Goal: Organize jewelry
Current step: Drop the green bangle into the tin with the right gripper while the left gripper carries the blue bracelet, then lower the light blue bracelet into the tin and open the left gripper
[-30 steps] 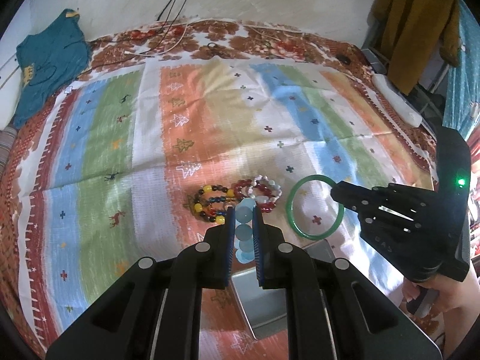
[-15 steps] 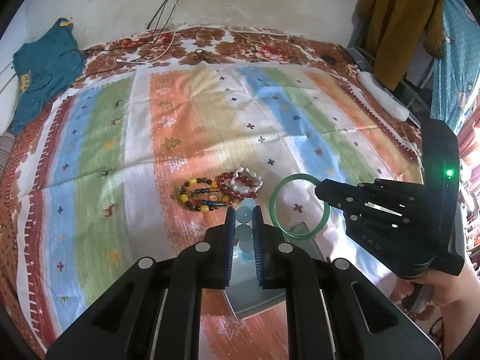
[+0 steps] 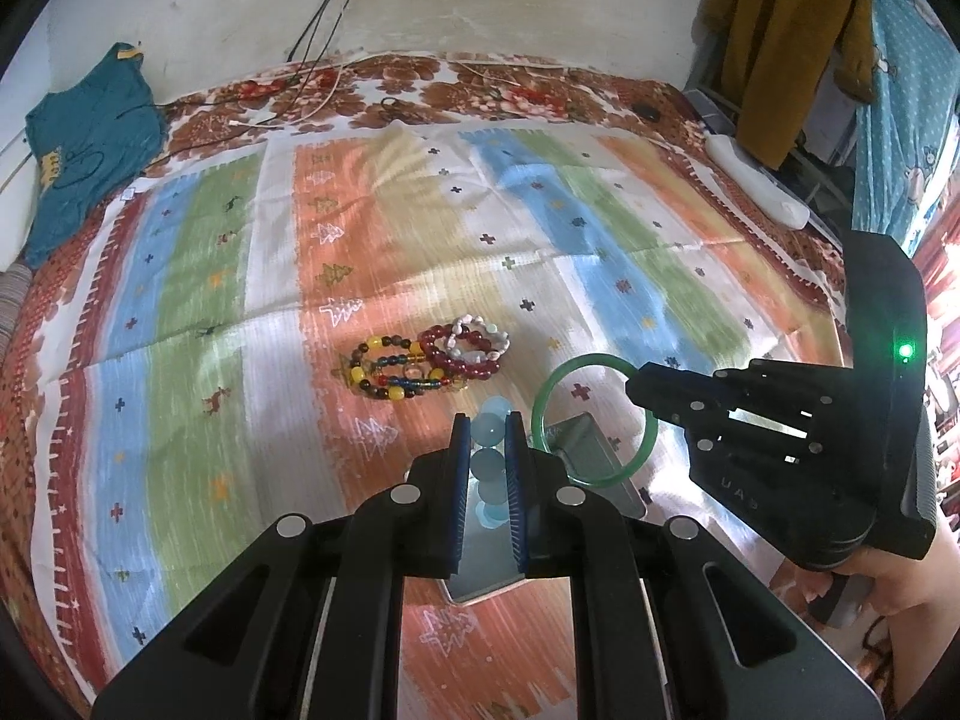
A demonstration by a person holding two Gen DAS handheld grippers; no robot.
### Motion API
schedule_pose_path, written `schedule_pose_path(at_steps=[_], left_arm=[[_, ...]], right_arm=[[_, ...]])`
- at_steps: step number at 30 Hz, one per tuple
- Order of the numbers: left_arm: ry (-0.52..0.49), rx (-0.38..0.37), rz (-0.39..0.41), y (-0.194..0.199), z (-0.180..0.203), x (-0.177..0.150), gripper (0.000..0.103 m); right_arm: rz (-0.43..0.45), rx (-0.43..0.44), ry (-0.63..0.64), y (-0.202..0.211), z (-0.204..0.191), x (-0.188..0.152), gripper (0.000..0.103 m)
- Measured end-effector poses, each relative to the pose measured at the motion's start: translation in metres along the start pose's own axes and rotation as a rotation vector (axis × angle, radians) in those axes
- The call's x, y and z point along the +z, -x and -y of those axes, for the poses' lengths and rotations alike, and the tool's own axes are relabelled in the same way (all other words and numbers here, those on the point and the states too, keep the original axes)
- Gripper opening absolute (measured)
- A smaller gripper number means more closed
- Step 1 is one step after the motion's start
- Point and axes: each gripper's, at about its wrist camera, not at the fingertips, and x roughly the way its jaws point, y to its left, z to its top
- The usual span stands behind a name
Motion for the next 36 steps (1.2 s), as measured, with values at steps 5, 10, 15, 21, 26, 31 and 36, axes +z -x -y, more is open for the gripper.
schedule_pose_path(at_steps=[5, 10, 15, 21, 26, 31, 36], left_arm=[[0.012, 0.003, -0.018, 0.001, 0.003, -0.009, 0.011], [0.03, 0.051, -0.006, 0.002, -0.003, -0.009, 0.013], [0.043, 0.06, -0.013, 0.002, -0.01, -0.008, 0.02], [0.054, 0.077, -0.02, -0.003, -0.015, -0.008, 0.031], [0.077, 0.108, -0.052, -0.014, -0.025, -0.008, 0.037], [0.115, 0.129, -0.077, -0.024, -0.035, -0.006, 0.04], [0.121, 0.142, -0.091, -0.032, -0.036, -0.004, 0.042]], right_arm=[[-0.004, 0.034, -0.015, 0.001, 0.0, -0.002, 0.012], [-0.001, -0.024, -0.012, 0.001, 0.003, -0.002, 0.04], [-0.021, -0.026, -0.03, -0.005, 0.009, -0.002, 0.04], [-0.029, -0.019, -0.041, -0.009, 0.011, 0.0, 0.045], [-0.038, -0.022, -0.053, -0.015, 0.014, 0.003, 0.054], [-0.049, -0.03, -0.072, -0.023, 0.019, 0.008, 0.059], [-0.05, -0.04, -0.085, -0.028, 0.023, 0.012, 0.063]])
